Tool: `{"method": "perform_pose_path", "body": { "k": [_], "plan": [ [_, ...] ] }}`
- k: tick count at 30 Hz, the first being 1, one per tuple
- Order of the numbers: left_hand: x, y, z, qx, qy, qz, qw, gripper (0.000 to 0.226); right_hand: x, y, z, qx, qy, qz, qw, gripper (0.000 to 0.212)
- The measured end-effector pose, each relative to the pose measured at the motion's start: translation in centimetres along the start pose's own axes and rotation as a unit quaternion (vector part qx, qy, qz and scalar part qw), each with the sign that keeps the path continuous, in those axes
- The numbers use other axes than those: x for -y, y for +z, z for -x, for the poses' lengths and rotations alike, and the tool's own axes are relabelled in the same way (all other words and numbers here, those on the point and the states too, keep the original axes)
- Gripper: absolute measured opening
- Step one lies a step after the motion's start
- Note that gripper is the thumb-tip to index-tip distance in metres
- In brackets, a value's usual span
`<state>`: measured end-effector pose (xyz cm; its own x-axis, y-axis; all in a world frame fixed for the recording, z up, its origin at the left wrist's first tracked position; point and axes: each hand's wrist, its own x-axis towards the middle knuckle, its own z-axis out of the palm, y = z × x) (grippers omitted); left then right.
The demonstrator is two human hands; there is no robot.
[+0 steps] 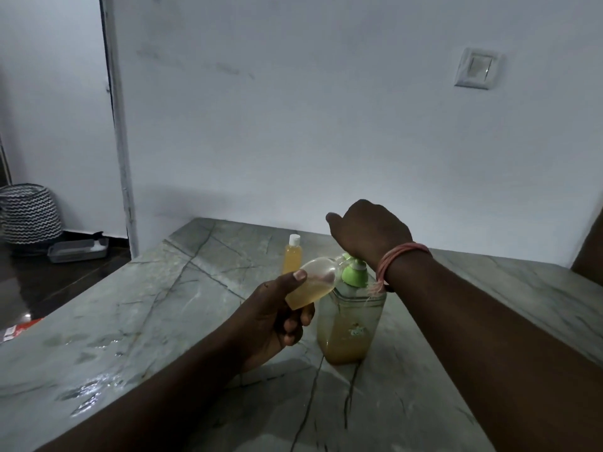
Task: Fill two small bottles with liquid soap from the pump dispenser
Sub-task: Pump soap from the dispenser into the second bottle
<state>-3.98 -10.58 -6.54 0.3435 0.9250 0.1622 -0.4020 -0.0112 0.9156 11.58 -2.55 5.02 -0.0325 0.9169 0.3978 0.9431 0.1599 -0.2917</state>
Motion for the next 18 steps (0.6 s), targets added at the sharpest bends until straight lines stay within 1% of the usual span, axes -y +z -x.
{"method": "perform_pose_path", "body": {
  "k": [2, 4, 8, 11, 15, 18],
  "plan": [
    [0.0, 0.0, 0.0, -0.003, 0.0, -0.005, 1.0, 0.071, -0.1, 0.3, 0.2, 0.013, 0.019, -0.04, 0.999, 0.043],
    [0.0, 0.0, 0.0, -0.008, 0.001, -0.008, 1.0, 0.073, -0.1, 0.5, 0.2, 0.026, 0.025, -0.048, 0.998, 0.045],
    [-0.2, 0.2, 0.3, -0.005, 0.001, -0.012, 1.0, 0.076, 0.0, 0.0, -0.1, 0.036, 0.014, -0.019, 0.999, 0.045],
    [-0.1, 0.1, 0.3, -0.005, -0.002, -0.003, 1.0, 0.074, 0.1, -0.7, -0.3, 0.015, -0.016, 0.024, 0.999, 0.045],
    [0.0, -0.1, 0.0, 0.005, 0.0, -0.001, 1.0, 0.071, -0.4, 0.4, -0.3, 0.021, 0.019, -0.048, 0.998, 0.045],
    [0.1, -0.1, 0.0, -0.001, 0.0, -0.006, 1.0, 0.068, -0.5, 0.8, 0.1, 0.02, 0.028, -0.049, 0.998, 0.045]
  ]
}}
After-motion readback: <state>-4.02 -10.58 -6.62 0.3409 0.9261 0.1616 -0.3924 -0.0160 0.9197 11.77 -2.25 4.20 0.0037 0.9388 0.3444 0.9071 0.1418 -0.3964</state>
